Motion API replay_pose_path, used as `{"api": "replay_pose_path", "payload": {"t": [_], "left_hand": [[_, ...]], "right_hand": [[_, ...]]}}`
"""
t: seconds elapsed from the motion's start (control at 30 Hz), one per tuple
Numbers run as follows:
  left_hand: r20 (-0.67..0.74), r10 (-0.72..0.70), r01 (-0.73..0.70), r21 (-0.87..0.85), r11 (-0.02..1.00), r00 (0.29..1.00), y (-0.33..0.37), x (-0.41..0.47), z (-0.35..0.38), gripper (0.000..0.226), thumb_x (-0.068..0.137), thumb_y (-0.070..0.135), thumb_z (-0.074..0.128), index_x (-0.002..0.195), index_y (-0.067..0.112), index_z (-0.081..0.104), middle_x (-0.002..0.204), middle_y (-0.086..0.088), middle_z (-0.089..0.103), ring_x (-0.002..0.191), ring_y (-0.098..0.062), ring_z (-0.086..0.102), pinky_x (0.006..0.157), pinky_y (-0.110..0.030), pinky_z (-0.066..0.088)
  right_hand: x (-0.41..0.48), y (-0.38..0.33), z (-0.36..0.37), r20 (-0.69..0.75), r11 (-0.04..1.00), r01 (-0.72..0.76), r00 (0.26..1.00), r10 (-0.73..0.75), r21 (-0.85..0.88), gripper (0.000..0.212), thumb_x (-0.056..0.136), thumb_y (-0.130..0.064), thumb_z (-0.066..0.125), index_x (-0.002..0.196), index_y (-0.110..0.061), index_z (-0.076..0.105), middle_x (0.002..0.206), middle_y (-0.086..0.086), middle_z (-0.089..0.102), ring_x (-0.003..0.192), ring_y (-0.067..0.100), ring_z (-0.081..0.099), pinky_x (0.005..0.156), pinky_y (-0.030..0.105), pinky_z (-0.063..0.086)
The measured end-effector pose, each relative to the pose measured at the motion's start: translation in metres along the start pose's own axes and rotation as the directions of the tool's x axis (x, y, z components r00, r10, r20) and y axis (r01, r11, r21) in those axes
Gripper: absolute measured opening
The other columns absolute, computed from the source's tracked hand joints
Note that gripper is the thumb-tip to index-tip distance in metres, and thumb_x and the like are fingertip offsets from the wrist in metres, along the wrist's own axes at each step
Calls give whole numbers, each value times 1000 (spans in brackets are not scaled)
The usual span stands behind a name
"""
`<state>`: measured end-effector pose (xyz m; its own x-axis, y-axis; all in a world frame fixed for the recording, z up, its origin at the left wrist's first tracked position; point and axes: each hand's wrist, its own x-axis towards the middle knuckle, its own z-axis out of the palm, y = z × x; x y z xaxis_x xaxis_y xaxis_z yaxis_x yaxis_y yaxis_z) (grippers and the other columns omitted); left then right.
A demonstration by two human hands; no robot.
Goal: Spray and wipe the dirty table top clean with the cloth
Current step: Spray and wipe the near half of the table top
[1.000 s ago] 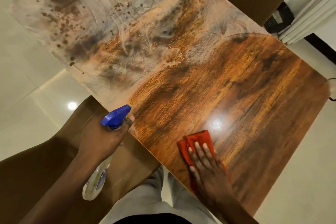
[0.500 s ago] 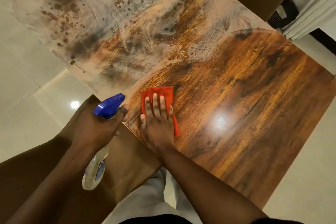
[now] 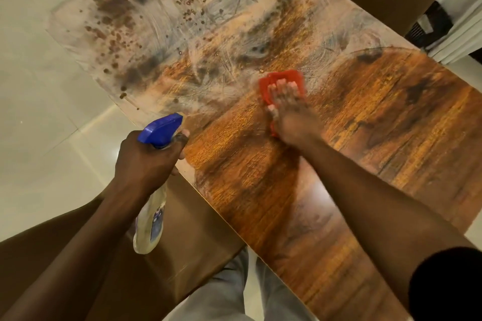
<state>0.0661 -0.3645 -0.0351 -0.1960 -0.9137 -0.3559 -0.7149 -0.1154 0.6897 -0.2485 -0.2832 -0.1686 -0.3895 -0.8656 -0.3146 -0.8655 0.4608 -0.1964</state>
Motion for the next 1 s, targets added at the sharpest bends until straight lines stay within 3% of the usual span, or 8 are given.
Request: {"api": "replay_pose_path", "payload": {"t": [0.17, 0.37, 0.47, 0.57, 0.67, 0.83, 0.9, 1.0], "left_hand": [[-3, 41, -41, -22, 999, 999, 7, 10, 3, 47, 98, 53, 72, 118, 12, 80, 60, 25, 74, 46, 0, 69, 61, -24, 51], [7, 77, -77, -36, 996, 997, 14, 21, -5, 44, 99, 50, 72, 121, 13, 80, 55, -2, 74, 49, -3, 71, 70, -28, 56], [-3, 66, -66, -53, 996, 998, 15, 23, -11, 40, 99, 50, 72, 123, 19, 79, 64, -4, 78, 48, -8, 71, 78, -40, 65], [-9, 70, -70, -116, 991, 998, 14, 21, -19, 5, 97, 51, 74, 98, 55, 76, 78, -11, 84, 57, -25, 76, 90, -57, 66], [-33, 54, -57, -94, 994, 998, 13, 18, -28, 32, 95, 53, 74, 76, 78, 67, 79, -9, 84, 64, -35, 78, 90, -61, 65], [-47, 13, -20, -145, 989, 999, 8, 12, -33, 30, 97, 48, 75, 77, 70, 73, 77, -13, 83, 68, -40, 78, 88, -64, 65], [-47, 8, -14, -141, 990, 999, 3, 11, -33, 11, 96, 48, 76, 89, 43, 81, 71, -13, 81, 68, -41, 77, 87, -64, 65], [-28, 10, -13, -109, 994, 1000, 0, 10, -31, 27, 97, 46, 76, 93, 20, 78, 64, -12, 78, 64, -39, 76, 87, -60, 65]], "right_hand": [[-27, 125, -40, 26, 878, -437, 897, 441, 195, 65, 117, -48, 23, 174, -29, -2, 181, 2, -14, 166, 29, -13, 133, 60, 3], [7, 86, -40, -7, 752, -583, 789, 615, 308, 64, 117, -42, 22, 174, -23, 1, 181, 5, -12, 166, 30, -14, 132, 59, 0], [36, 35, -28, -35, 883, -420, 900, 435, 209, 67, 116, -46, 22, 173, -25, -6, 180, 6, -18, 165, 31, -17, 132, 59, -3], [55, -35, -11, -18, 979, -182, 983, 185, 91, 73, 114, -54, 21, 172, -24, -13, 178, 7, -23, 163, 31, -22, 132, 60, -5], [53, -112, 12, 2, 996, 73, 997, -74, 48, 74, 113, -53, 20, 171, -23, -15, 176, 6, -25, 158, 28, -28, 130, 63, -6], [9, -193, 50, 70, 908, 415, 905, -419, 64, 66, 113, -49, 15, 173, -24, 4, 180, 4, -8, 166, 25, -15, 133, 57, -2], [-11, -202, 60, 103, 873, 486, 866, -488, 46, 64, 113, -47, 20, 173, -26, 10, 181, 1, -5, 166, 23, -13, 133, 55, -4], [-48, -195, 68, 144, 814, 580, 804, -577, 30, 63, 115, -45, 28, 173, -28, 10, 181, 0, 0, 167, 21, -11, 133, 53, -3]]}}
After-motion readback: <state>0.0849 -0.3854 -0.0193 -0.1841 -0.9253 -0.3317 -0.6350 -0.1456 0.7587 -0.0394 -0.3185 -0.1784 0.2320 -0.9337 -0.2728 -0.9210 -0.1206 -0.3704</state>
